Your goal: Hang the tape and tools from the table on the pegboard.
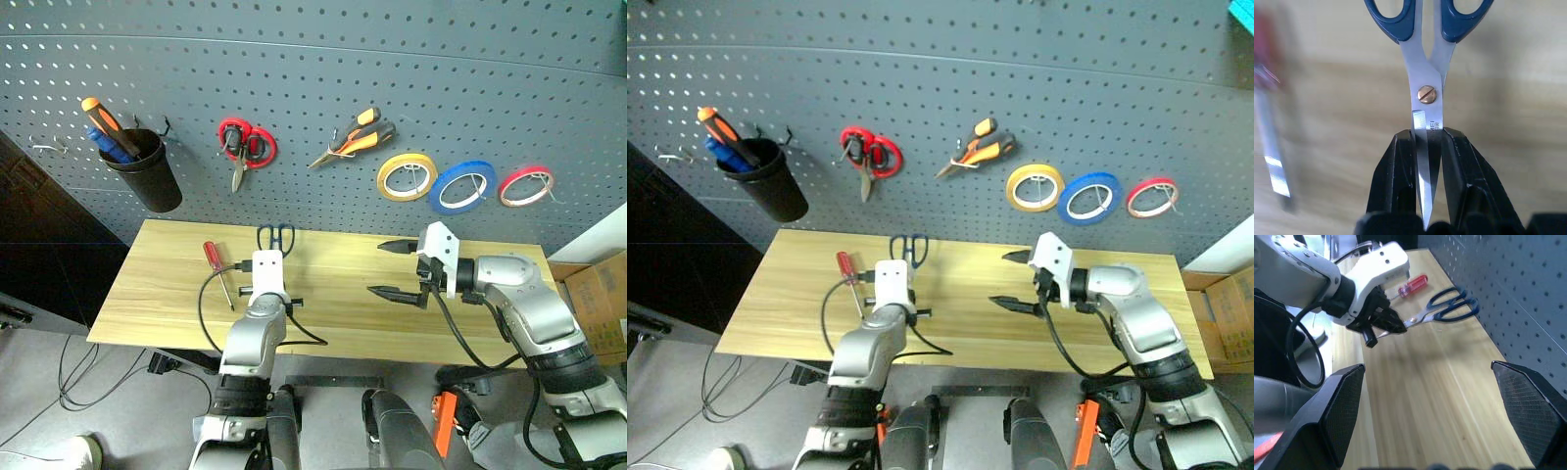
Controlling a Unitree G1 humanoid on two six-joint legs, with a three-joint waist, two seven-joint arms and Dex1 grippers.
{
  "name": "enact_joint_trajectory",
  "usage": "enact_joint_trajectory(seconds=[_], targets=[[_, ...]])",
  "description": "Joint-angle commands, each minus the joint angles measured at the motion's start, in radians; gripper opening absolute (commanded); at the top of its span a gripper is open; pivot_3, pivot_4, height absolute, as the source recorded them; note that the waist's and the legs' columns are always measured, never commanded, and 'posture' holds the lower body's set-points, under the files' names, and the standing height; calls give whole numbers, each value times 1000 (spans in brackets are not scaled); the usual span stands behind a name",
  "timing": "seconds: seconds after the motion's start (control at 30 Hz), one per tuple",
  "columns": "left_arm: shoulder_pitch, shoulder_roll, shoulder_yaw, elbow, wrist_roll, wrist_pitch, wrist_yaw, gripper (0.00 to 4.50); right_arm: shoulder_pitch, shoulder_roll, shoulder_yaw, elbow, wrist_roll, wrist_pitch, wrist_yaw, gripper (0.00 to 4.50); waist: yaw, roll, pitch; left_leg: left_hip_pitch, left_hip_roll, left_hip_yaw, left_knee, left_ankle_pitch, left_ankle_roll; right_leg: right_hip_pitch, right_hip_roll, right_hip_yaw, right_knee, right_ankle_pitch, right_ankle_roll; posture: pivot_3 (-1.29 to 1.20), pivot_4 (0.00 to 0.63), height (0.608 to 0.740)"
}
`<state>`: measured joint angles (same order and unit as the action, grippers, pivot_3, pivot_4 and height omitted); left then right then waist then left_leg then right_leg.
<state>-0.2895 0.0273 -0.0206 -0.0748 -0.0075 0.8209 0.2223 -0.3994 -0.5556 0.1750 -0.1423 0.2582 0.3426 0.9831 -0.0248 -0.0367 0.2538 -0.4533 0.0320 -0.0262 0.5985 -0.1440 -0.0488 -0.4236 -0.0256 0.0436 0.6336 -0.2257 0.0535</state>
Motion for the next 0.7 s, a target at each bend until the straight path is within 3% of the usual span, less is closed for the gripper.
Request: enact_joint_trajectory(seconds=[0.03,0.27,0.7], targets=[[57,28,-27,-178,50,-47,-9,426,36,55,-72,-136,78,77,-105,4500,1,0,0,0,0,0,0,0,0,0,0,0,0,0,0,24,236,740],[228,6,-28,-364,89,-189,6,426,75,116,-101,-260,119,147,-221,4500,5,0,0,0,0,1,-1,0,-1,0,-1,0,-1,-3,-4,17,226,740],[414,51,-71,-498,279,-552,44,426,86,181,-105,-410,220,225,-345,4500,25,0,0,0,0,2,-1,-1,0,0,-2,0,-3,-3,-4,47,223,740]])
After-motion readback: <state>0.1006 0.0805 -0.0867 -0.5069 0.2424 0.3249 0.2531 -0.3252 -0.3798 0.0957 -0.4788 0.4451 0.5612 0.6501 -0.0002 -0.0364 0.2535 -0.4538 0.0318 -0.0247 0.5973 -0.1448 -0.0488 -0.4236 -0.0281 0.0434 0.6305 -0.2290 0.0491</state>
